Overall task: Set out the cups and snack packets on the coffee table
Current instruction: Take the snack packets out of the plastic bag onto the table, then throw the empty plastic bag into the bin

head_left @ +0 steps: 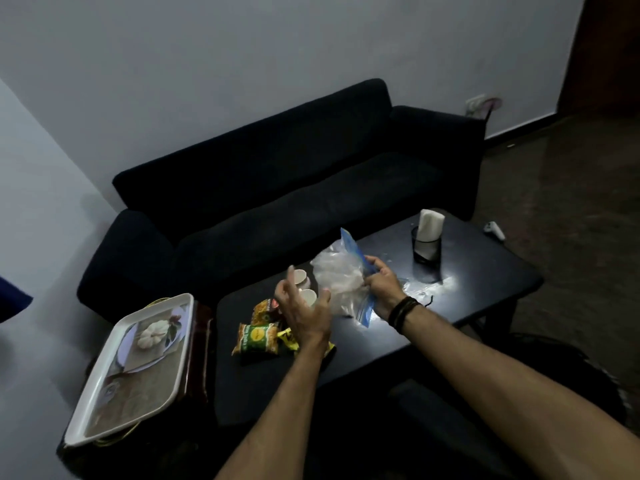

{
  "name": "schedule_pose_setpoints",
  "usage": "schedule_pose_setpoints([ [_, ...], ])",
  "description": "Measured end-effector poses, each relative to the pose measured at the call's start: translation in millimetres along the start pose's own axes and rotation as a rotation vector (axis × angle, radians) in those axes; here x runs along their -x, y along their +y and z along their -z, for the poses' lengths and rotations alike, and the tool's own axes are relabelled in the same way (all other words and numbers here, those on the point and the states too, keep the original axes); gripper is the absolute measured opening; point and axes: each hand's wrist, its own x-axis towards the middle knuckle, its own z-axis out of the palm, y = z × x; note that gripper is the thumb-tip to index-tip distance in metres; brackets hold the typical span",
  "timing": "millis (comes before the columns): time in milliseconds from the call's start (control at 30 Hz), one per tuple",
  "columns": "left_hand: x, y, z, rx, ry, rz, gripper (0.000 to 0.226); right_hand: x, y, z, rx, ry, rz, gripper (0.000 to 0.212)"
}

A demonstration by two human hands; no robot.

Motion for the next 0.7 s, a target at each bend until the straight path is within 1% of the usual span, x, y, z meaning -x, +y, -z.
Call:
schedule_pose_setpoints([
  [33,1,1,-5,0.060,-0.079,0.081,0.085,-2,-6,9,-0.036,-0.001,-0.031,0.056],
  [67,4,2,-11,0.146,-0.197,0.149,0.091,-2,-12,17,-0.056,-0.012,-0.059,0.056],
  [100,9,3,-18,0.224,-0.325,0.191,0.090,0,-15,25,-0.056,-0.025,-0.080,0.055],
  [133,13,5,-24,0.276,-0.417,0.200,0.087,2,-17,31,-0.038,-0.032,-0.091,0.054],
  [167,18,8,-32,0.297,-0.459,0.195,0.083,5,-19,40,-0.003,-0.029,-0.088,0.053],
  [200,22,12,-40,0.283,-0.452,0.190,0.078,8,-22,48,0.046,-0.028,-0.077,0.053],
  [267,30,19,-58,0.253,-0.388,0.178,0.061,17,-31,67,0.146,-0.054,-0.067,0.051],
  [333,35,26,-73,0.299,-0.329,0.189,0.043,28,-40,86,0.192,-0.186,-0.075,0.041],
  [367,37,28,-81,0.311,-0.300,0.209,0.038,34,-45,95,0.211,-0.283,-0.061,0.042],
  [400,39,30,-89,0.298,-0.281,0.228,0.036,39,-48,103,0.256,-0.368,-0.027,0.051],
  [467,47,36,-103,0.237,-0.288,0.247,0.034,45,-52,118,0.469,-0.456,0.088,0.075],
  [500,55,40,-111,0.204,-0.315,0.258,0.031,49,-55,125,0.582,-0.427,0.150,0.081],
  [533,63,45,-119,0.177,-0.354,0.276,0.027,52,-57,133,0.654,-0.373,0.197,0.080],
  [567,70,49,-126,0.164,-0.420,0.305,0.023,54,-60,144,0.666,-0.324,0.217,0.071],
  [633,83,56,-138,0.174,-0.631,0.391,0.022,60,-62,173,0.584,-0.232,0.211,0.054],
  [700,95,60,-149,0.172,-0.912,0.452,0.014,65,-62,207,0.522,-0.083,0.184,0.044],
])
